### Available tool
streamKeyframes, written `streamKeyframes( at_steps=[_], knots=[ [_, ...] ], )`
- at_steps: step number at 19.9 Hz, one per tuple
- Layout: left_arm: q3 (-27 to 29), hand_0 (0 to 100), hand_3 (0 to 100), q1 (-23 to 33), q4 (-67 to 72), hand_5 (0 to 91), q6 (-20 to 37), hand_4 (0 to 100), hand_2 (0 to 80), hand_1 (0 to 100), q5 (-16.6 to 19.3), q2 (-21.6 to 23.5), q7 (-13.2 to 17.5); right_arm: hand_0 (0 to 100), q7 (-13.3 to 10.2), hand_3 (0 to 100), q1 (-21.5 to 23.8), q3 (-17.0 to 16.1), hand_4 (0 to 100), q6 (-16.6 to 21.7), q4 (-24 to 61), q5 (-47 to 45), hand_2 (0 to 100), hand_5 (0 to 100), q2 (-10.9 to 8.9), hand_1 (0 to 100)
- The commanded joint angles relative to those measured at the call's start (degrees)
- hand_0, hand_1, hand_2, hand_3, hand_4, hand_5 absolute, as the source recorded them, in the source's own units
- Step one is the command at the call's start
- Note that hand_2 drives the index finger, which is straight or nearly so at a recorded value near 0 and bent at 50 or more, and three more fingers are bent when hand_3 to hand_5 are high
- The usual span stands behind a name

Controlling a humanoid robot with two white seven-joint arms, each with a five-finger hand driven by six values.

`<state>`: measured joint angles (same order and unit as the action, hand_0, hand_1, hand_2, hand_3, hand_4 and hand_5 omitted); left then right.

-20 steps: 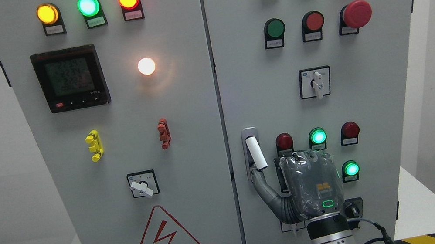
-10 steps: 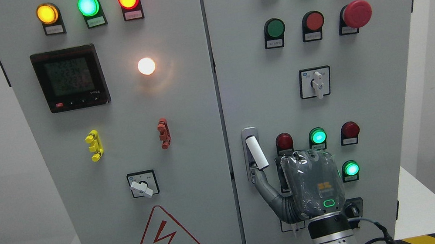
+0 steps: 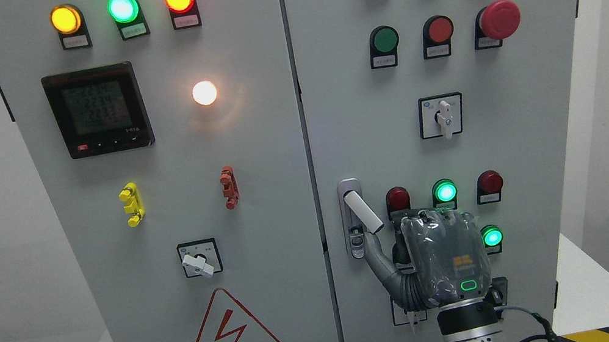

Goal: Release door handle
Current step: 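Rotate the gripped handle with the right hand until it lies horizontal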

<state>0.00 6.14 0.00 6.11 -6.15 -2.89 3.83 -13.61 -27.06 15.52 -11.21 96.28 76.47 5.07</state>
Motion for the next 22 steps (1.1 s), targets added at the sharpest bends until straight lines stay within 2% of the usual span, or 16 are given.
streamKeyframes(
  at_steps=[1,22],
  knots=[
    [-0.8,12,0,0.0,1.1,0.0,0.0,0,0.0,39,0.0,0.0,0.0,57,0.2,100,0.2,-0.3,100,0.0,0.5,0.0,100,99,0.03,20],
    [-0.8,12,0,0.0,1.1,0.0,0.0,0,0.0,39,0.0,0.0,0.0,56,0.2,100,-0.5,-1.5,100,0.2,0.2,0.0,100,99,-0.59,23]
  ],
)
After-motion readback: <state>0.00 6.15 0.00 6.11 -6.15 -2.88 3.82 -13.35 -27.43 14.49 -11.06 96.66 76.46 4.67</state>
